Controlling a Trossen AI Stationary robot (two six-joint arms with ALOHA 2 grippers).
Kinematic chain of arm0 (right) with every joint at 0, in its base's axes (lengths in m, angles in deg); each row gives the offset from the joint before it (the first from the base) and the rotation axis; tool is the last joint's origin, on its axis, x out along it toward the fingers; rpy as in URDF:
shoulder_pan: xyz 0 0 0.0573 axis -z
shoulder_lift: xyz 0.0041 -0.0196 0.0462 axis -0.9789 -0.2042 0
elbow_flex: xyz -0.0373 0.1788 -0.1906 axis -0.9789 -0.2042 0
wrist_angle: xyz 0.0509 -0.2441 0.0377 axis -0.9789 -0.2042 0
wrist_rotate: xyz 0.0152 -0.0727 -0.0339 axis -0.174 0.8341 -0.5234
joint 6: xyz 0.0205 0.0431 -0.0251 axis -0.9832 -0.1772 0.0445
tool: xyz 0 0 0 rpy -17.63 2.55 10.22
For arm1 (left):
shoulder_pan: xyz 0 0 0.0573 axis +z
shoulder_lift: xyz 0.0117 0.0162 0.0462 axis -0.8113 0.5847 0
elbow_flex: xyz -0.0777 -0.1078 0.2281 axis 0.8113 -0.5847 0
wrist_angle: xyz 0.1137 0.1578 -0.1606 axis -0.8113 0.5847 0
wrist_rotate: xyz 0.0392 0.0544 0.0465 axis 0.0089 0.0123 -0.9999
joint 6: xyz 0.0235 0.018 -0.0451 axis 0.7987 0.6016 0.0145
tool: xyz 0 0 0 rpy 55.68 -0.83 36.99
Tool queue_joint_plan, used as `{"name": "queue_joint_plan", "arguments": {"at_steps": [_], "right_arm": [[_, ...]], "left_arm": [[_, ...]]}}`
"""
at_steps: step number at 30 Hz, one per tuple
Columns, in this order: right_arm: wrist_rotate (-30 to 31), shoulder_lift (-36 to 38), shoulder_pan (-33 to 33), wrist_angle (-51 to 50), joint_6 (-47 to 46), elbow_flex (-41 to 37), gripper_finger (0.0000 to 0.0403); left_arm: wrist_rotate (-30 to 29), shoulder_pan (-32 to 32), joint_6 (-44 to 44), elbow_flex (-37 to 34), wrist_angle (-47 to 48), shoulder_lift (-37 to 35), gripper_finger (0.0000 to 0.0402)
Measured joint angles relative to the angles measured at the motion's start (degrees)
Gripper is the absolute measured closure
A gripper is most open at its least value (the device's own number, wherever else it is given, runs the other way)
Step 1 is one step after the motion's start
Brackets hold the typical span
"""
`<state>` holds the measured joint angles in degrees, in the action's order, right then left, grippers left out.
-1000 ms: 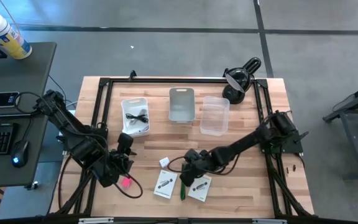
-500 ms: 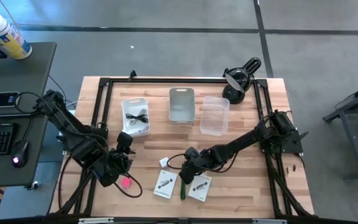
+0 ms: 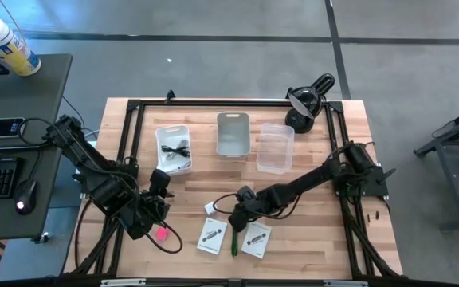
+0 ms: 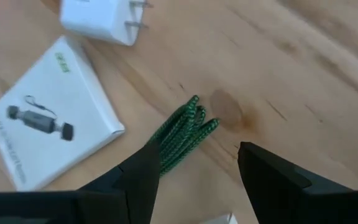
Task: Pick and place items into bin
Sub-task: Put the green USB cable into the white bin
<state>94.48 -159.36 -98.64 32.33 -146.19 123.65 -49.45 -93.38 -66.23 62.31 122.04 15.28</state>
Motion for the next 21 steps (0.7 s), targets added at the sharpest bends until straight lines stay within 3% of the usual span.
{"name": "queue_joint_plan", "arguments": {"at_steps": [12, 16, 21], "right_arm": [[-1.43, -2.36, 0.24, 2.73, 0.72, 0.02, 0.0217], [-1.16, -2.38, 1.09, 2.46, 2.97, 0.02, 0.0269], [-0.77, -2.38, 2.27, 4.37, 7.61, 0.02, 0.0368]], "left_arm": [[0.00, 0.00, -0.15, 0.00, -0.02, 0.00, 0.0257], [0.00, 0.00, -0.16, 0.00, -0.01, 0.00, 0.0257], [0.01, 0.00, -0.17, 0.00, 0.08, 0.00, 0.0257]]}}
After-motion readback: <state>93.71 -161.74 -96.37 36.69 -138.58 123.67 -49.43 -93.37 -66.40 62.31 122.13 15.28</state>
